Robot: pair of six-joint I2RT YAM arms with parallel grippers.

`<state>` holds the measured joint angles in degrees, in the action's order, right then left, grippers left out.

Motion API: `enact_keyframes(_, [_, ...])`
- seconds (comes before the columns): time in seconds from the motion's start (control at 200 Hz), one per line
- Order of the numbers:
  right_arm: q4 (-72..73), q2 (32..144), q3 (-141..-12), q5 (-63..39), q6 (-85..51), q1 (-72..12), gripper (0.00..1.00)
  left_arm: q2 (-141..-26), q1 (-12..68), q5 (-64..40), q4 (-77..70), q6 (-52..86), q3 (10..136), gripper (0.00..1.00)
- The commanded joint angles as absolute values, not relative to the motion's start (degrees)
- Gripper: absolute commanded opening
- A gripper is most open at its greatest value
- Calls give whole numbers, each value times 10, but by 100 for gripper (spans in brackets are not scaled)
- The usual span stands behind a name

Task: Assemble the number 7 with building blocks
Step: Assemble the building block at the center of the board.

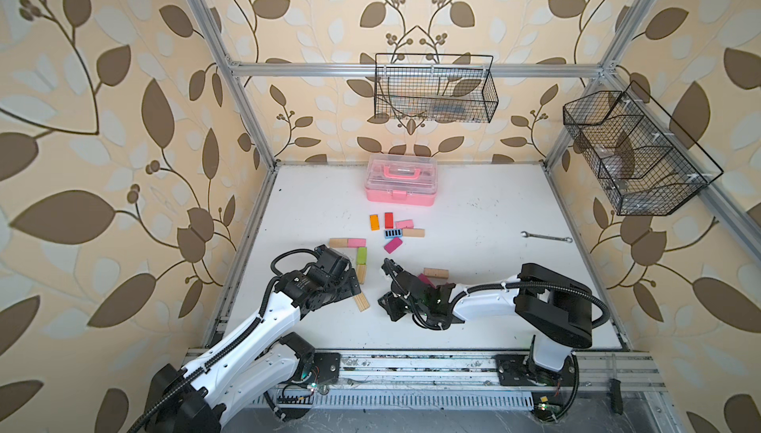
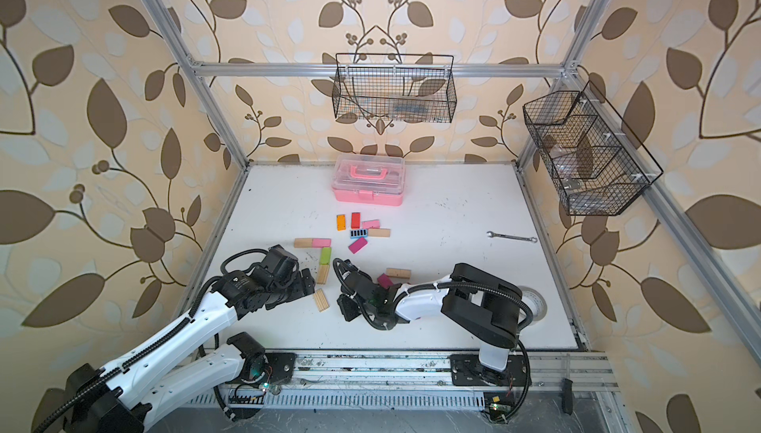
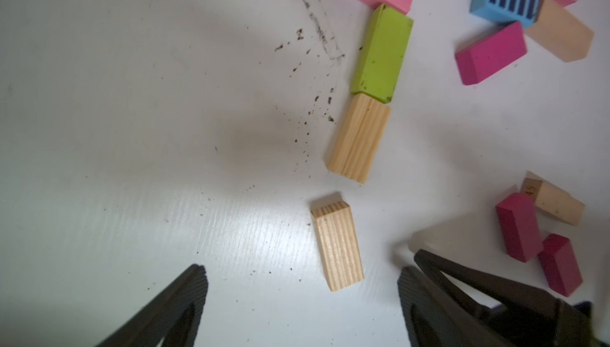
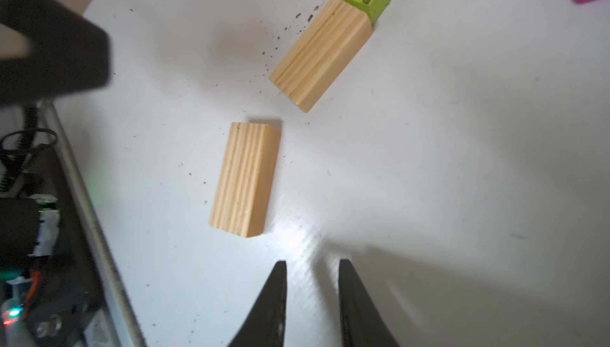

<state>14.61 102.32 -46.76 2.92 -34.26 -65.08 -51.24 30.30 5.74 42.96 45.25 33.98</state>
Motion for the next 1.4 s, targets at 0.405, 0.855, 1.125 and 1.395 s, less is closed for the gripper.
enact_keyframes(0.405, [183,1104,-537,-66,-307,-660,24,-603,300,103,432,535,292,95])
enact_keyframes(0.855, [219,1132,-557,-122,-314,-651,24,-591,300,105,426,532,293,99])
enact_keyframes(1.125, [245,1138,-551,-161,-324,-627,25,-563,300,113,435,521,308,99])
enact_keyframes(1.395, [222,1035,-468,-136,-292,-546,26,-558,300,27,372,431,308,97])
